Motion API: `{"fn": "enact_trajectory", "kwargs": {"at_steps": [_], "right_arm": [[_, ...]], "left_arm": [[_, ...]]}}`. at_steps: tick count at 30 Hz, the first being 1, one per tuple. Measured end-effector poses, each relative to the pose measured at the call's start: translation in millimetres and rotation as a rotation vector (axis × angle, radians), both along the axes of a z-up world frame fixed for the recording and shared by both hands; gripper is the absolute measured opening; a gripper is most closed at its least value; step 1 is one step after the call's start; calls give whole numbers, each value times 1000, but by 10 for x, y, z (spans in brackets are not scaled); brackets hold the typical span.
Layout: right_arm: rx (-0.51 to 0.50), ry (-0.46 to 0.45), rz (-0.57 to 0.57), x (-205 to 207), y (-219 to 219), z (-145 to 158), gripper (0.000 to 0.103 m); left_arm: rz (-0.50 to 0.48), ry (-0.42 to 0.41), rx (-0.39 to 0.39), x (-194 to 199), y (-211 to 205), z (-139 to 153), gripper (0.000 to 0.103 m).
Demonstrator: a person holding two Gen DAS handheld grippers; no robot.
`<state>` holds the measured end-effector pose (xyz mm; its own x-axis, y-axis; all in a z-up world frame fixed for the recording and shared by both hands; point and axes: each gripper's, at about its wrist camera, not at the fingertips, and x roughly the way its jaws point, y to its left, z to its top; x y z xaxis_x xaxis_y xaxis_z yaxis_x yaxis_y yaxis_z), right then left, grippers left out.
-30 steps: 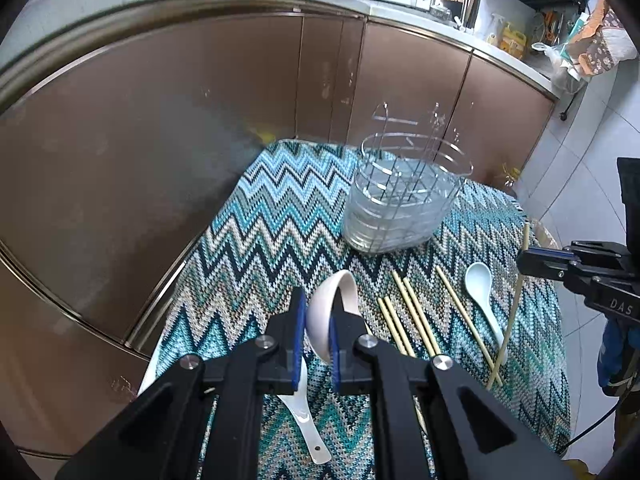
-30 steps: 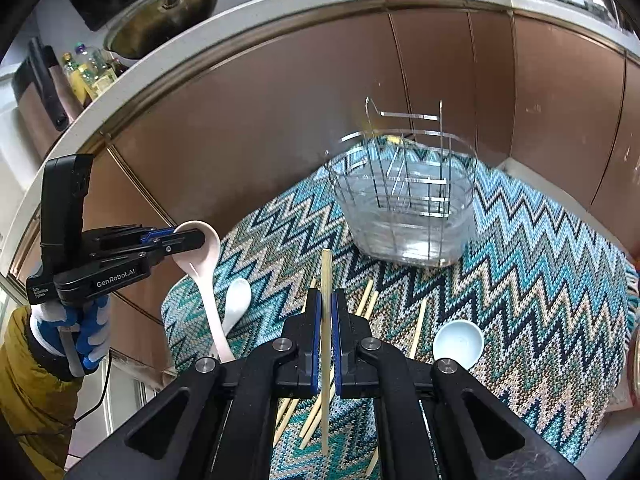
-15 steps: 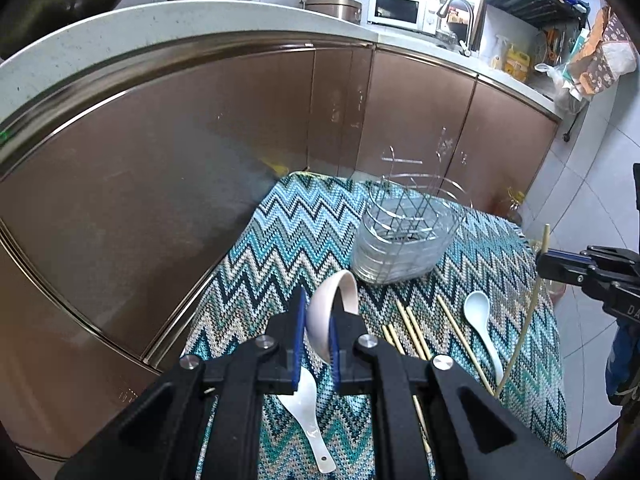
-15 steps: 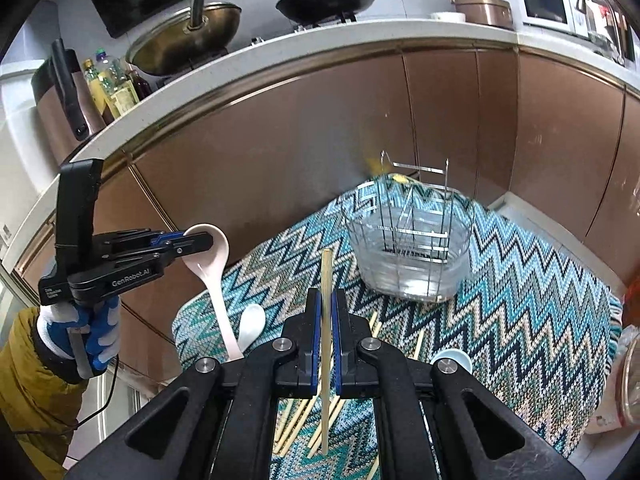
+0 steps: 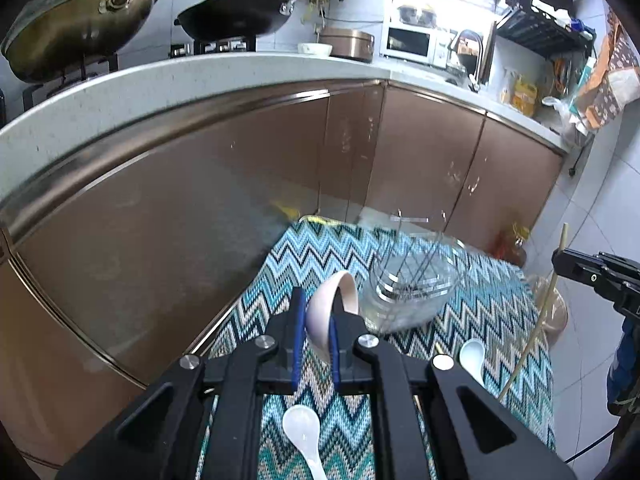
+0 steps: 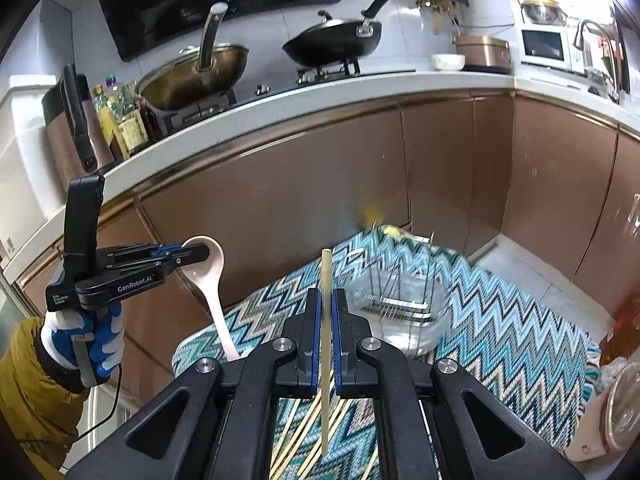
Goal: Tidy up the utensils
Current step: 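Lift the spoon and chopstick and carry both toward the wire holder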
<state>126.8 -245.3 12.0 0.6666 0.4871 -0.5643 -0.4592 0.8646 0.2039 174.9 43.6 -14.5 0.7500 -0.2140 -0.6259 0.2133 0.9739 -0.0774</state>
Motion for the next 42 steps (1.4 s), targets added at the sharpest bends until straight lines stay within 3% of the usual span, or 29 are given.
{"fn": "enact_trajectory", "kwargs": {"at_steps": [15,42], "right_arm": [[34,-133,-18,219,-62,406,5],[98,-256,-88,727,-322,523,5]], "left_arm": [[43,-135,-32,179,-101,469,10],[109,-205,-92,787,-338,583,10]]}}
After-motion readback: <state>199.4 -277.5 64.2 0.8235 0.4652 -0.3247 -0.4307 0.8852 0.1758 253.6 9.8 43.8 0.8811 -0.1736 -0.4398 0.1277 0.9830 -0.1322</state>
